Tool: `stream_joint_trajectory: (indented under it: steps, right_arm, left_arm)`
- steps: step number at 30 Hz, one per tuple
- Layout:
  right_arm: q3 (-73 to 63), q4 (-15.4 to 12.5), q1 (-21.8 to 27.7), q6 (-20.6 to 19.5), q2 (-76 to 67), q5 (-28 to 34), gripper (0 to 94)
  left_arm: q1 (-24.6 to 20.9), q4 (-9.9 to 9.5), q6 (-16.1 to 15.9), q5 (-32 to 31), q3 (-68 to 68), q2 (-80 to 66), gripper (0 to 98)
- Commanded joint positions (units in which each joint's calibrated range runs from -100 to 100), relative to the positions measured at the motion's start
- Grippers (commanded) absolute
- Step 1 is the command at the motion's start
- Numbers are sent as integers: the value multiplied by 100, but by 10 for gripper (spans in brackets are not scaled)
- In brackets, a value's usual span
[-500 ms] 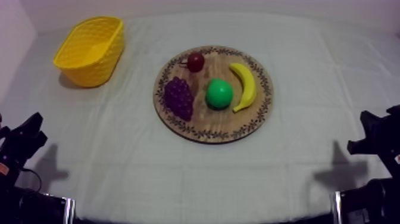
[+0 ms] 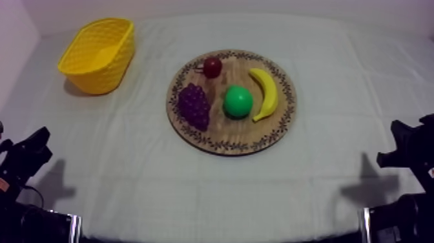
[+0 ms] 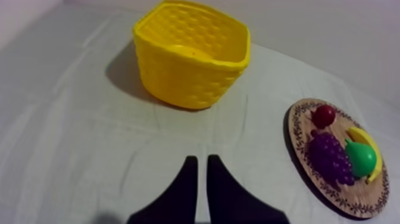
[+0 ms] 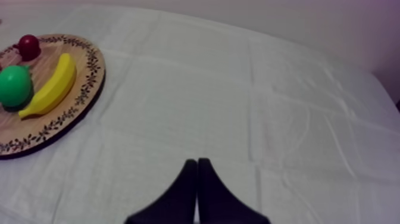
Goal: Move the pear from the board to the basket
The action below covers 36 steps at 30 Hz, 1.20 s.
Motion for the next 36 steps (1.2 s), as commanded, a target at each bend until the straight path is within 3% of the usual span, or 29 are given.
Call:
stream_joint_trajectory:
  steps: [1,8,15,26,31,36]
  right_arm:
    - [4,-2,0,0,-2,-4,3]
    - [4,-2,0,2,-2,-4,3]
    - [4,-2,0,1,-2,-4,3]
    - [4,-2,0,2,-2,-4,3]
    - [4,-2,0,2,-2,-4,3]
    - [4,-2,0,2,-2,-4,3]
  left_arm:
    - [1,-4,41,24,-15,0,66]
    - [122,9,122,85,-973,985,72]
    - [582,-14,308,726,-3613,2900,71]
    - [2097,-467,1188,2440,-7268,5120,72]
    - [2784,-676,1544,2862,-8172,5951,76]
    - [3221,-723,1726,3013,-8663,6760,80]
